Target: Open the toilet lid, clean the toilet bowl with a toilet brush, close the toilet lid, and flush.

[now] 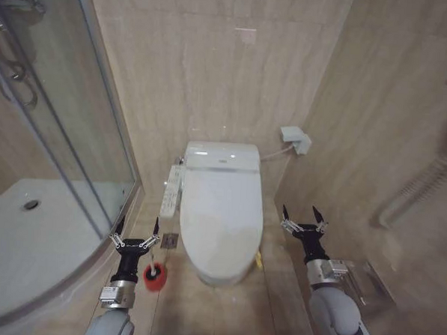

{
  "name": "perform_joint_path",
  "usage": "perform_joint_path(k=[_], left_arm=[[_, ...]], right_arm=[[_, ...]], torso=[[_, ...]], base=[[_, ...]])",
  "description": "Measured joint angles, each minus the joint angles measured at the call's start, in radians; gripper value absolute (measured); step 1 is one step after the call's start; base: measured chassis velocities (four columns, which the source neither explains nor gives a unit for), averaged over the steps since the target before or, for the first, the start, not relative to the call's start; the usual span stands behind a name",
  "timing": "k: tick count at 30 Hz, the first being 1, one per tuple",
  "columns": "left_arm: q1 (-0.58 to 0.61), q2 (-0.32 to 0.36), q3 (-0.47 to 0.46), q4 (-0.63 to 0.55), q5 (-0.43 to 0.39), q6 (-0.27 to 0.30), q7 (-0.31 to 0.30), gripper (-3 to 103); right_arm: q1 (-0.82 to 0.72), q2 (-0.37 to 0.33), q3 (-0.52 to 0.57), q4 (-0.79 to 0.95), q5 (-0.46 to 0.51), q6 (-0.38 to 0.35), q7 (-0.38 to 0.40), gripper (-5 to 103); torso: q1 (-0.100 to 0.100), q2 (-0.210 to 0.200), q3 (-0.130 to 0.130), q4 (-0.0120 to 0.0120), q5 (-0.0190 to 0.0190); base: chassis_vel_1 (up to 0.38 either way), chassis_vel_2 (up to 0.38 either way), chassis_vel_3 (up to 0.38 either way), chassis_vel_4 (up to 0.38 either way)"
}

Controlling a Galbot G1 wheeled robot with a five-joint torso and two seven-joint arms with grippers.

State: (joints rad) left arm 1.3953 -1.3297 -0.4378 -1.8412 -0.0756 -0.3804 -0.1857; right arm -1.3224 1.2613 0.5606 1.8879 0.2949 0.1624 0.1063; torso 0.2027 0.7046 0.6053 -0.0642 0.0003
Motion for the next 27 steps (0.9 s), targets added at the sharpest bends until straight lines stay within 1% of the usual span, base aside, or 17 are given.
perform_joint_path(k=[5,6,7,8,11,13,17,23,27], left_arm=[[0.0,0.0,0.0,0.0,0.0,0.0,0.0,100],[0.0,0.0,0.0,0.0,0.0,0.0,0.0,100],[0.0,0.0,0.0,0.0,0.0,0.0,0.0,100],[0.0,0.0,0.0,0.0,0.0,0.0,0.0,100],[0.0,0.0,0.0,0.0,0.0,0.0,0.0,100],[0.0,0.0,0.0,0.0,0.0,0.0,0.0,100],[0.0,0.0,0.0,0.0,0.0,0.0,0.0,100],[-0.001,0.0,0.0,0.0,0.0,0.0,0.0,100],[-0.001,0.0,0.0,0.0,0.0,0.0,0.0,100]], right_arm=[[0.0,0.0,0.0,0.0,0.0,0.0,0.0,100],[0.0,0.0,0.0,0.0,0.0,0.0,0.0,100],[0.0,0.0,0.0,0.0,0.0,0.0,0.0,100],[0.0,0.0,0.0,0.0,0.0,0.0,0.0,100],[0.0,0.0,0.0,0.0,0.0,0.0,0.0,100],[0.0,0.0,0.0,0.0,0.0,0.0,0.0,100],[0.0,0.0,0.0,0.0,0.0,0.0,0.0,100],[0.0,0.0,0.0,0.0,0.0,0.0,0.0,100],[0.0,0.0,0.0,0.0,0.0,0.0,0.0,100]], torso=[[0.0,0.0,0.0,0.0005,-0.0007],[0.0,0.0,0.0,0.0001,-0.0001],[0.0,0.0,0.0,0.0002,0.0002],[0.0,0.0,0.0,0.0,-0.0009],[-0.001,0.0,0.0,-0.0001,0.0],[-0.001,0.0,0.0,-0.0002,-0.0002],[0.0,0.0,0.0,0.0003,-0.0003],[0.001,0.0,0.001,0.0006,-0.0004],[0.001,0.0,0.0,0.0,-0.0004]], base=[[0.366,-0.367,-0.363,0.357],[0.377,-0.297,-0.358,0.345],[0.326,-0.297,-0.316,0.307],[0.331,-0.315,-0.316,0.281],[0.292,-0.287,-0.291,0.252],[0.107,-0.164,-0.186,0.194],[0.037,-0.021,-0.033,0.045],[-0.059,0.078,0.073,-0.064],[0.007,-0.016,-0.017,0.012]])
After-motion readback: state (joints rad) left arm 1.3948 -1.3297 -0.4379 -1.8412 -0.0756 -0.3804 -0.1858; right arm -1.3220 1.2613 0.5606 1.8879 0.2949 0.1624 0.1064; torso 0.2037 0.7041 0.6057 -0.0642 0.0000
